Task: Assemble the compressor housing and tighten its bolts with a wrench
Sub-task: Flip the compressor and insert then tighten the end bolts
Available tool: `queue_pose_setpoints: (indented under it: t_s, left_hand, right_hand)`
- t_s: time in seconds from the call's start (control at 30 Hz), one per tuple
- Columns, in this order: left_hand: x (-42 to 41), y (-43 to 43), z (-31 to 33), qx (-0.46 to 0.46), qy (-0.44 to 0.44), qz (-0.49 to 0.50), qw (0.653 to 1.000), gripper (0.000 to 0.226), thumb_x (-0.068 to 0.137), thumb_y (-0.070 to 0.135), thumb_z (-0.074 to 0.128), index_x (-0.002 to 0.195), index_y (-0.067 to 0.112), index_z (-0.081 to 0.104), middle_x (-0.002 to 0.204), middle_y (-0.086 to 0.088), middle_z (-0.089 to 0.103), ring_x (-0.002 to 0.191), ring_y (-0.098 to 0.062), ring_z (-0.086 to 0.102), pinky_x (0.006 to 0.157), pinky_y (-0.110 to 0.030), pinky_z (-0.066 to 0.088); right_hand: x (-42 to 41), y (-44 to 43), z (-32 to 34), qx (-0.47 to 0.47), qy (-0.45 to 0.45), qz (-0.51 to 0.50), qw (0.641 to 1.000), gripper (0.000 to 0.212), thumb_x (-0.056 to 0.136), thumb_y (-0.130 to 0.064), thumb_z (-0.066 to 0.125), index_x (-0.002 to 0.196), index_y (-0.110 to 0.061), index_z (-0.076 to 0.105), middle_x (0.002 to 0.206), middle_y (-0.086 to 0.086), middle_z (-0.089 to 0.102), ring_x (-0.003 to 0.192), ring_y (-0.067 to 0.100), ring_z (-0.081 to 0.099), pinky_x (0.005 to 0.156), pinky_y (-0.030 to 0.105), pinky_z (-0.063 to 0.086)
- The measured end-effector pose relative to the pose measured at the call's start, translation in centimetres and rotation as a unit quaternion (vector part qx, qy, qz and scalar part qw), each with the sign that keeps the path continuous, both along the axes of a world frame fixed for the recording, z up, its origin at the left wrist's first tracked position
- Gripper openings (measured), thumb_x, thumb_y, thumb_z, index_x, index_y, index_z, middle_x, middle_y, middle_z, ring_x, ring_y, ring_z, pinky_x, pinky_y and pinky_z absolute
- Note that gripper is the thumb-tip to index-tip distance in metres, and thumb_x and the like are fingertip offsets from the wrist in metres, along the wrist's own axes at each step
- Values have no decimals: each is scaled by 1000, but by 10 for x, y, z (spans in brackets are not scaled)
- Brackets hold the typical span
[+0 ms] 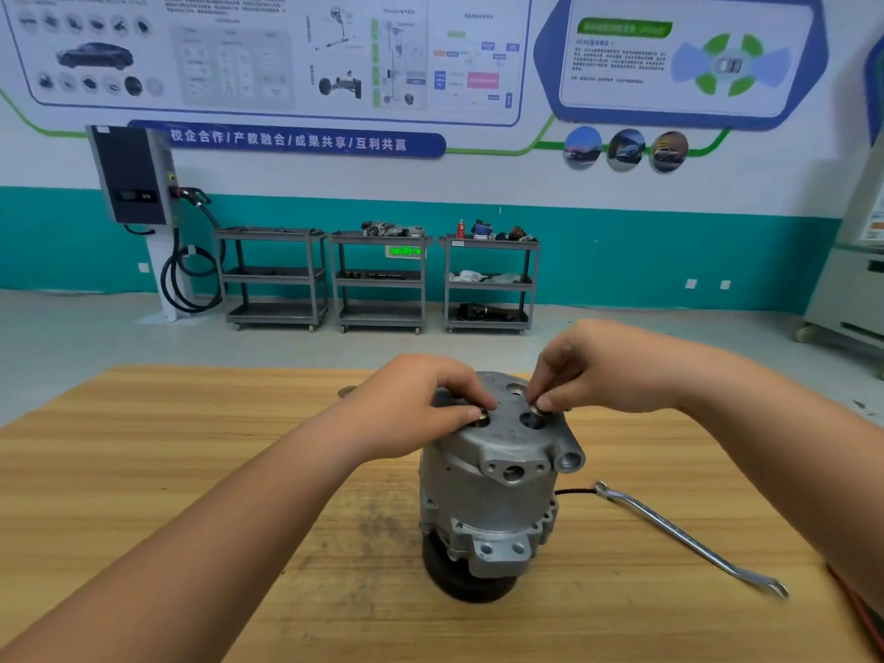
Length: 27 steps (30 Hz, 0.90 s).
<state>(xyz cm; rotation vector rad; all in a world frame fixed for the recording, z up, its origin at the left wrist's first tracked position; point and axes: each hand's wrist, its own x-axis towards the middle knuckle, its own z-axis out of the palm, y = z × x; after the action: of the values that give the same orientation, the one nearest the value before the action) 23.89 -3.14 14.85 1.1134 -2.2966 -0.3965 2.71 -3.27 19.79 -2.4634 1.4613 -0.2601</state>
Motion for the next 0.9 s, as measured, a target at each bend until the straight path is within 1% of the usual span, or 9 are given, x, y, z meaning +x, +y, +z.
queue_pose_setpoints:
  t_s: [0.1, 0.17, 0.23, 0.33, 0.4, 0.53, 0.67, 0.77, 0.9]
  left_hand:
    - [2, 3, -5, -9, 11, 5, 1000, 26, 92, 15, 61, 94, 40, 66, 93, 28, 59, 90, 21, 49, 74, 0, 38]
    - [3, 4, -9, -17, 22, 11, 1000, 31, 93, 10, 57, 103, 36, 69, 102, 24, 60, 99, 11, 52, 84, -5, 40]
    - [4, 4, -13, -27, 36, 6, 999, 38, 92, 8, 55, 116, 37, 64, 110, 21, 59, 104, 8, 52, 85, -8, 42]
    - [10, 1, -17, -7, 142, 1, 990, 52, 91, 8, 56, 121, 50, 49, 113, 25, 58, 106, 13, 53, 81, -11, 49]
    - [20, -10, -20, -19, 194, 38, 980, 49, 92, 7, 55, 116, 49, 50, 113, 25, 58, 106, 11, 55, 84, -13, 48]
    - [62, -48, -48, -61, 62, 204, 975, 33, 92, 7, 56, 115, 30, 61, 119, 11, 57, 111, -4, 51, 89, -19, 37]
    - [120, -75, -103, 41, -102, 321, 941, 35, 93, 17, 58, 127, 23, 55, 137, 0, 48, 123, -17, 49, 101, -29, 39]
    - [141, -83, -136, 91, -120, 344, 927, 41, 93, 25, 60, 133, 21, 51, 140, -4, 46, 122, -19, 51, 103, -29, 40]
    - [141, -90, -164, 94, -136, 335, 928, 26, 94, 21, 56, 119, 20, 63, 124, -1, 59, 113, -16, 56, 95, -23, 41]
  right_hand:
    - [14, 0, 0, -35, 101, -9, 994, 11, 87, -25, 65, 97, -28, 71, 97, -10, 69, 87, 7, 59, 65, 16, 39]
    - [21, 0, 3, -36, 149, -2, 988, 17, 88, -25, 63, 104, -27, 70, 102, -9, 68, 86, 8, 57, 62, 16, 36]
    - [19, 0, 15, -23, 161, 1, 987, 23, 86, -27, 66, 109, -28, 66, 98, -12, 67, 82, 4, 57, 65, 18, 37]
    - [5, -7, 38, -10, -4, -30, 1000, 14, 82, -29, 70, 95, -27, 67, 79, -15, 71, 70, -5, 63, 62, 14, 39]
    - [1, -18, 37, -8, -87, -49, 995, 6, 85, -29, 67, 87, -24, 68, 76, -13, 71, 66, -8, 63, 55, 11, 39]
    - [3, -38, 4, 24, -103, -78, 991, 11, 88, -28, 65, 83, -18, 67, 77, -7, 69, 63, -4, 61, 56, 18, 41]
    - [1, -50, -12, 8, -134, -92, 987, 15, 87, -25, 66, 73, -20, 65, 71, -7, 66, 60, -3, 60, 45, 9, 38]
    - [1, -57, -14, 6, -140, -92, 986, 16, 86, -28, 67, 71, -21, 65, 68, -9, 66, 54, -7, 58, 43, 5, 37]
    - [7, -64, -16, 28, -145, -85, 985, 18, 86, -32, 66, 76, -17, 67, 71, -2, 69, 61, 5, 60, 52, 17, 44]
